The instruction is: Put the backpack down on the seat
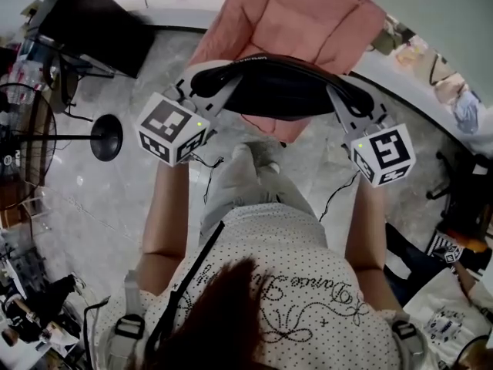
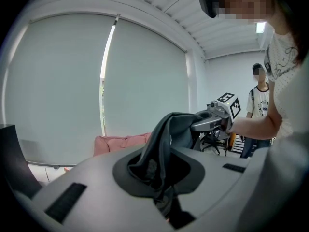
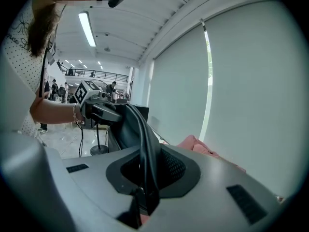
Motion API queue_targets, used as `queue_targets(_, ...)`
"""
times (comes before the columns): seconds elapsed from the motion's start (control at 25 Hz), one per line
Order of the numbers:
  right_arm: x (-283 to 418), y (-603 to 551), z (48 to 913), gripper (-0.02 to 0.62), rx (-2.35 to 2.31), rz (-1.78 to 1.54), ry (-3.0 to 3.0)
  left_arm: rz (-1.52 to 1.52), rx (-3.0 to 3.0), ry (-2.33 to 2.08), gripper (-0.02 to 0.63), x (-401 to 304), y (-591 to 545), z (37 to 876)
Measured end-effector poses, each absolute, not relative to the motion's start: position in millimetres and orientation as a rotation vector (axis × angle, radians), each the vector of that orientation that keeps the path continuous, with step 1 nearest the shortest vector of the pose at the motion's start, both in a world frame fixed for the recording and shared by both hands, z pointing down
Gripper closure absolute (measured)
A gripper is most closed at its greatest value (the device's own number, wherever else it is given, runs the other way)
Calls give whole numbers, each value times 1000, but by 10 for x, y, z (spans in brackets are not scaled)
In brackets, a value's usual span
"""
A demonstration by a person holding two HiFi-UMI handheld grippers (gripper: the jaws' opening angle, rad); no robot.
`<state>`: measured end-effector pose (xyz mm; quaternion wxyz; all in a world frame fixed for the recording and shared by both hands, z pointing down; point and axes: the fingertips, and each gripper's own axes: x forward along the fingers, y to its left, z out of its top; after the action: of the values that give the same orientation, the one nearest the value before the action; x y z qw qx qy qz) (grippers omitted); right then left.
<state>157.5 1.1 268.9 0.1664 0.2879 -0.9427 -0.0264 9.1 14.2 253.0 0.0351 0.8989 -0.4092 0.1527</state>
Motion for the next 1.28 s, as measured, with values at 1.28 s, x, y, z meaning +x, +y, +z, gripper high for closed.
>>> queue_targets(1.28,247,-2206,2952,540,1122,110,-2516,436,2866,-898,575,-1234,-2483,2863)
